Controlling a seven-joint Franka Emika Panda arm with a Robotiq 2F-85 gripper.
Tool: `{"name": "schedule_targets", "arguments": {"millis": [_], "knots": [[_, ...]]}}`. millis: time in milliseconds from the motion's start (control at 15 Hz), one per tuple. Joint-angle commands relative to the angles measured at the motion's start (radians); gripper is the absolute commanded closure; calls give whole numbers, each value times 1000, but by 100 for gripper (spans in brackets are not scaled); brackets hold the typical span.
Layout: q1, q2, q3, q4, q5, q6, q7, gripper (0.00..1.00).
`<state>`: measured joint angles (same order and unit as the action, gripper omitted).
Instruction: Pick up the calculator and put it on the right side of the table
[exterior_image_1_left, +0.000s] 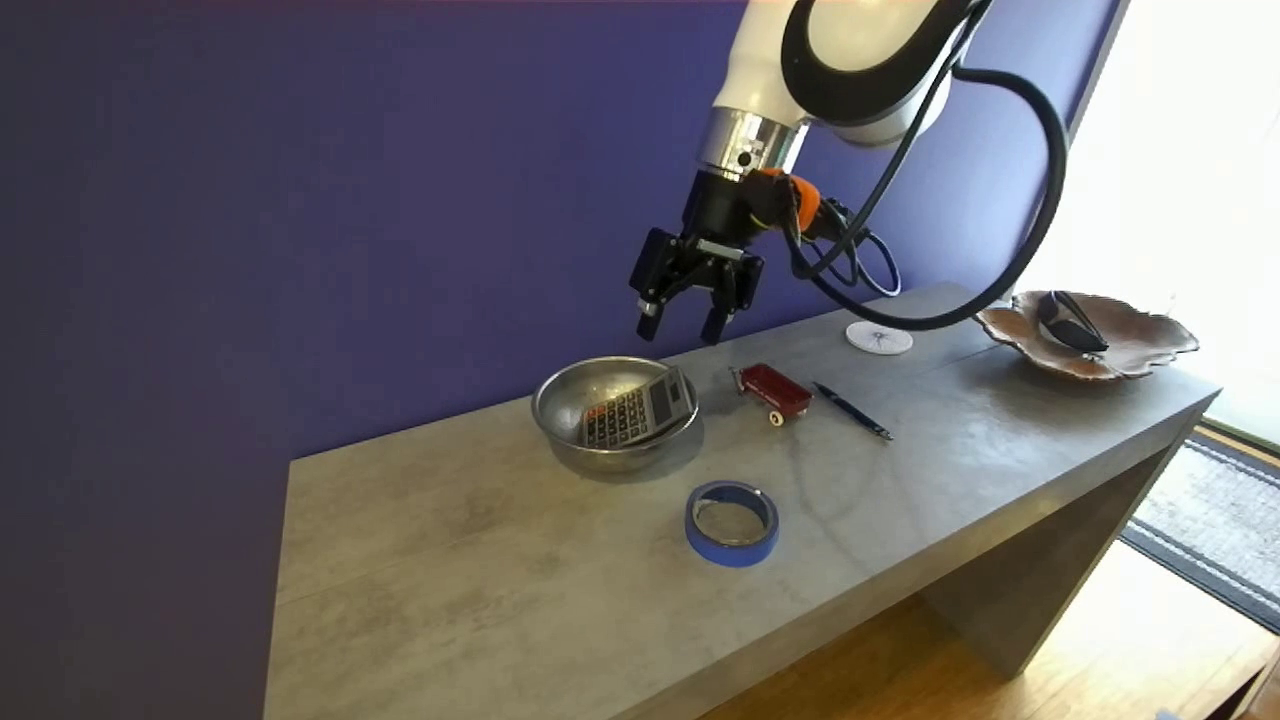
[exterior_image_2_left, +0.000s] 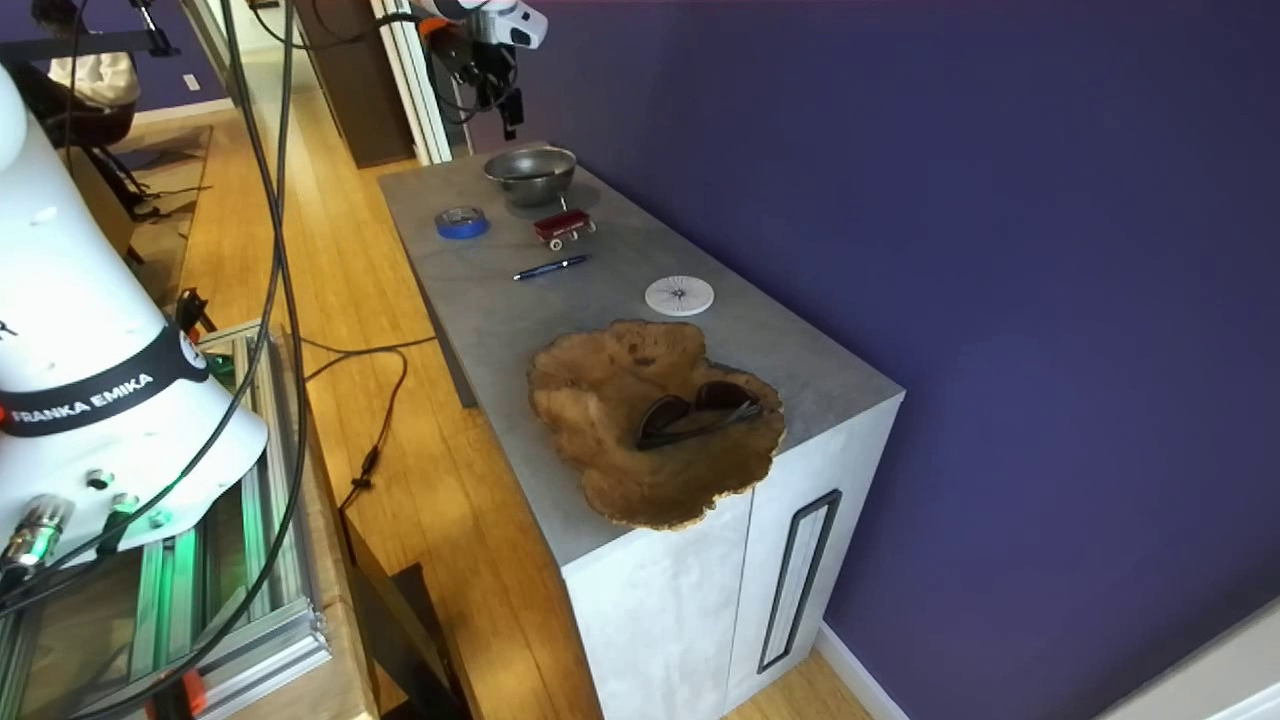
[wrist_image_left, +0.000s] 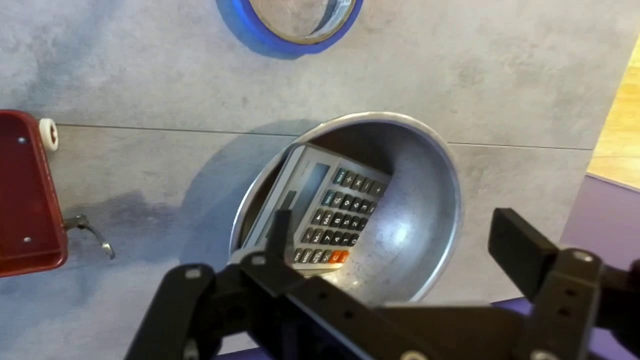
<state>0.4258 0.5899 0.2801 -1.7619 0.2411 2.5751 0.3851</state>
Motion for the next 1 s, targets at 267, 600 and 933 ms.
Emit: {"name": "schedule_targets", "arguments": {"millis": [267,600,933], "knots": [[130,14,-176,-2,-97,-2,328,0],[133,36,-186,-10,-118,-2,449,0],[143,85,-192,36,-102,13,560,0]]}}
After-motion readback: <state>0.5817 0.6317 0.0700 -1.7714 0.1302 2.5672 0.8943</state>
